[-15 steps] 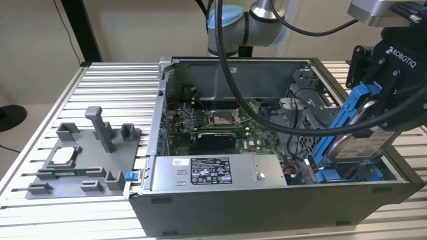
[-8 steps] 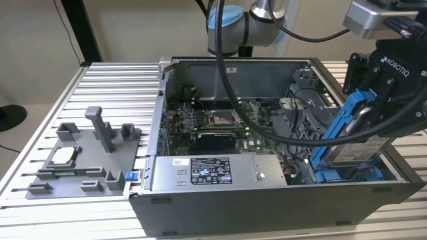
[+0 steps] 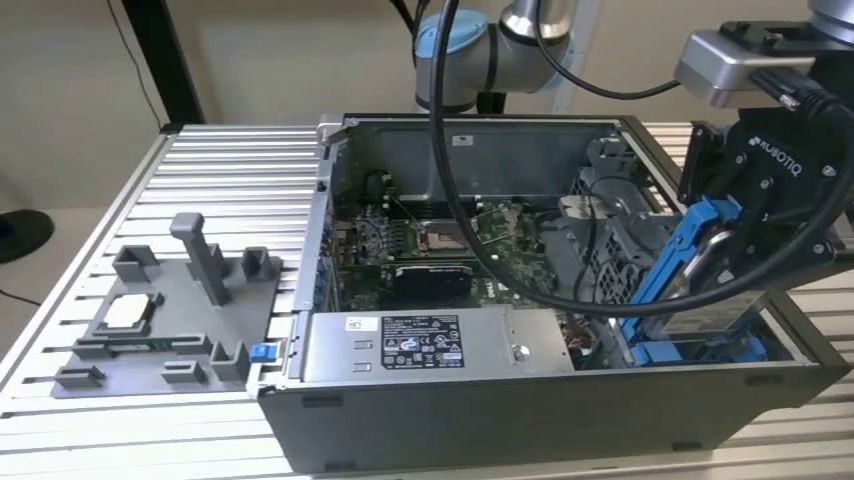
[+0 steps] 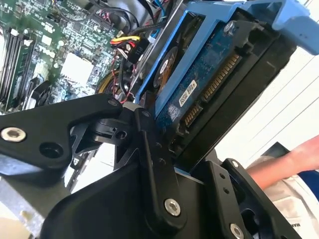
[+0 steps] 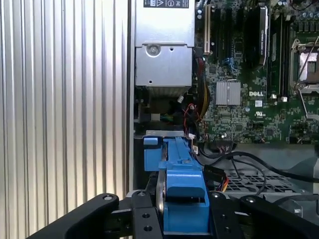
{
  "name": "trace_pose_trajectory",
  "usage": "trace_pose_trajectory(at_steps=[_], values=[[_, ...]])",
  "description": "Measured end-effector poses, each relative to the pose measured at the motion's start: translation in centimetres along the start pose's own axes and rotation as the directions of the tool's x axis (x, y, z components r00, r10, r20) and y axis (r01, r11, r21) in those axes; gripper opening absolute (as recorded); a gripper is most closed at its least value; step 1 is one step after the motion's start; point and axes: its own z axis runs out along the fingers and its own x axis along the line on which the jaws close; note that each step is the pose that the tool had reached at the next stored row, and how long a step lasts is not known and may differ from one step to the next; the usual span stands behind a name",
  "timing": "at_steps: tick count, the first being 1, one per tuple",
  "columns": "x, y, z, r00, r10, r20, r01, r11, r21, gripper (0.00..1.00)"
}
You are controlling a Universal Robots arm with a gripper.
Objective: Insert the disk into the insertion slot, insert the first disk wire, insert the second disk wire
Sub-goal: 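Insert the disk into the insertion slot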
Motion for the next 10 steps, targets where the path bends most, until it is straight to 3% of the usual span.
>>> trace_pose_trajectory(at_steps=[5,10], values=[[0.0,-0.05,0.9,1.0,0.0,0.0,0.0,1.0,-0.0001,0.0],[0.0,-0.05,0.99,1.0,0.0,-0.0003,0.0,1.0,-0.0001,0.0]])
